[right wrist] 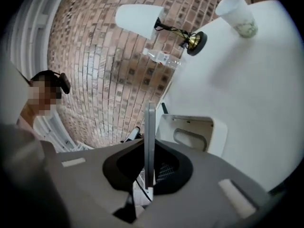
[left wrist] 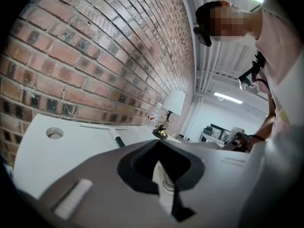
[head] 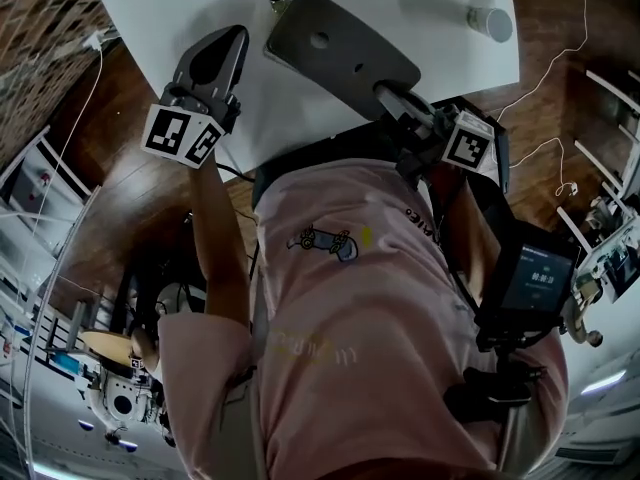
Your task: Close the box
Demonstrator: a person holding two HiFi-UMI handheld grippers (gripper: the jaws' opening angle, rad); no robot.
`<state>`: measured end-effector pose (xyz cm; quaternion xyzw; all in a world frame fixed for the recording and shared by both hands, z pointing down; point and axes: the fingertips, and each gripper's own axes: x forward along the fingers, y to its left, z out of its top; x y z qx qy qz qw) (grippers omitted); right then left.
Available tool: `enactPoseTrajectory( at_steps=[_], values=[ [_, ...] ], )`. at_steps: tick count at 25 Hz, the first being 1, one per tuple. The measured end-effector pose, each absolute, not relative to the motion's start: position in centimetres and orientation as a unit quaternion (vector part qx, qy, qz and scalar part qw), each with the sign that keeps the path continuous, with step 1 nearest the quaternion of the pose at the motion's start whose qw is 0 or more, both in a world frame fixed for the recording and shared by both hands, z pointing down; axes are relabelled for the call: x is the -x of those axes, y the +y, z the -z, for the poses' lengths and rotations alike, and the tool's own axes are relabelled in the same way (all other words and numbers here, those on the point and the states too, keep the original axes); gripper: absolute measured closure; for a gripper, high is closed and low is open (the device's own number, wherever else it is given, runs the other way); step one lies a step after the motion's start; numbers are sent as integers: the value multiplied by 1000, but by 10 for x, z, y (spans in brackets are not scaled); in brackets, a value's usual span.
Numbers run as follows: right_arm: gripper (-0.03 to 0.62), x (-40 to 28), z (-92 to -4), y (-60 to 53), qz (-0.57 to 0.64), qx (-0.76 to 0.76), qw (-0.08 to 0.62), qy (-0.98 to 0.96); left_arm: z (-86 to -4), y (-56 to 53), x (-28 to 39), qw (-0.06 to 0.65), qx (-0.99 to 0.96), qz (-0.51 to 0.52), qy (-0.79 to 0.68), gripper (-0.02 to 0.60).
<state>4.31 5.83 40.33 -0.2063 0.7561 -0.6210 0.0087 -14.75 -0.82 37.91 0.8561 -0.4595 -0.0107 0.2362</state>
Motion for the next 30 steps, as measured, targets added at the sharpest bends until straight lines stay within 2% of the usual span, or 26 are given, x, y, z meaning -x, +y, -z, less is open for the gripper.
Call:
enactPoseTrajectory(
  at_steps=[4, 10, 11, 23, 26, 30],
  values=[
    [579, -42, -418, 68, 651, 198, 13, 733, -367, -4, 126, 155, -879, -32, -449, 580],
    [578, -46, -434, 66, 665, 202, 19, 719, -400, 30, 44, -98, -912, -259, -301, 580],
    [579, -47, -436, 67, 666, 201, 18, 718, -408, 33, 35, -123, -910, -282, -277, 580],
    [567, -41, -450, 65, 683, 174, -19, 709, -467, 32, 32, -183, -862, -447, -154, 580],
    [557, -40, -451, 65, 680, 168, -40, 713, -478, 35, 30, -174, -863, -458, -125, 580],
    [562, -36, -444, 67, 679, 147, -30, 719, -467, 29, 32, -172, -869, -446, -126, 581]
  ],
)
